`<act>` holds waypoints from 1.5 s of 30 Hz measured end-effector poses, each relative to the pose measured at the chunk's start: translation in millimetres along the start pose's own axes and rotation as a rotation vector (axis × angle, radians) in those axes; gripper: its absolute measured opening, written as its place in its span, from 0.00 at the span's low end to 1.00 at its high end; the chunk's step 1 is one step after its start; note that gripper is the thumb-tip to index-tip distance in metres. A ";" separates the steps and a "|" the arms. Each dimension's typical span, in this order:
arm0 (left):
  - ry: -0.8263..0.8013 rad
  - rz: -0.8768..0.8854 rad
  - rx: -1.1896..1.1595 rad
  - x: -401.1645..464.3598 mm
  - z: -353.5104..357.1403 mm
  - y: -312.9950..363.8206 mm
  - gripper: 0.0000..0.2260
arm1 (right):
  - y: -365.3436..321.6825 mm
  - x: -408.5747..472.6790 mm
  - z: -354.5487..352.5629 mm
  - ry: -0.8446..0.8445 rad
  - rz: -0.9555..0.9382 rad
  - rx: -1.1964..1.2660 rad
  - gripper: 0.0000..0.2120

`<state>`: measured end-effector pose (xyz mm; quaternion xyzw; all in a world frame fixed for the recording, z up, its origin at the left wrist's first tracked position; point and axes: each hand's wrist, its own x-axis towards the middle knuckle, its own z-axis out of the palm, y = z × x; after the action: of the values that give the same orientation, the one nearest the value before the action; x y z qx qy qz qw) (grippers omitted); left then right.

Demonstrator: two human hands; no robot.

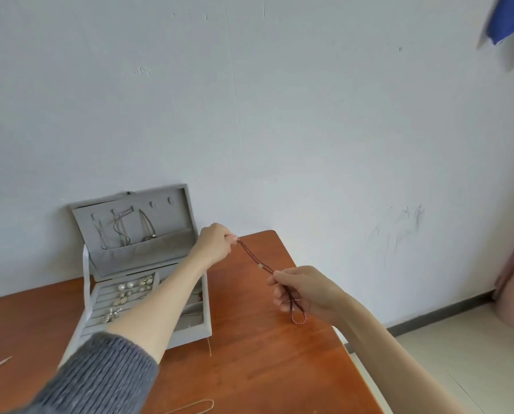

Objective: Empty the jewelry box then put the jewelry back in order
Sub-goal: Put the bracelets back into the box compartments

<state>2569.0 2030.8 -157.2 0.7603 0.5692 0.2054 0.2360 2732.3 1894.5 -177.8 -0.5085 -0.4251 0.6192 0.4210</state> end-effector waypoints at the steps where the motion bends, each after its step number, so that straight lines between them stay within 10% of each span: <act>1: 0.016 -0.012 -0.026 8.5 7.1 3.6 0.12 | 1.0 -0.1 0.0 0.016 -0.006 -0.001 0.08; 21: 0.082 0.249 0.257 28.3 59.3 -4.1 0.18 | 29.0 4.4 -8.4 0.542 -0.277 -0.698 0.06; 28: -0.407 0.258 0.474 9.7 74.5 -2.0 0.26 | 49.3 -10.9 -13.7 0.131 -0.369 -1.277 0.24; 45: -0.411 0.252 0.567 24.3 86.7 7.4 0.28 | 56.5 -7.5 -15.1 0.057 -0.237 -1.418 0.32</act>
<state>2631.6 2041.6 -221.5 0.8850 0.4460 -0.0900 0.0985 2743.1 1872.7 -231.5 -0.6257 -0.7663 0.1308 0.0649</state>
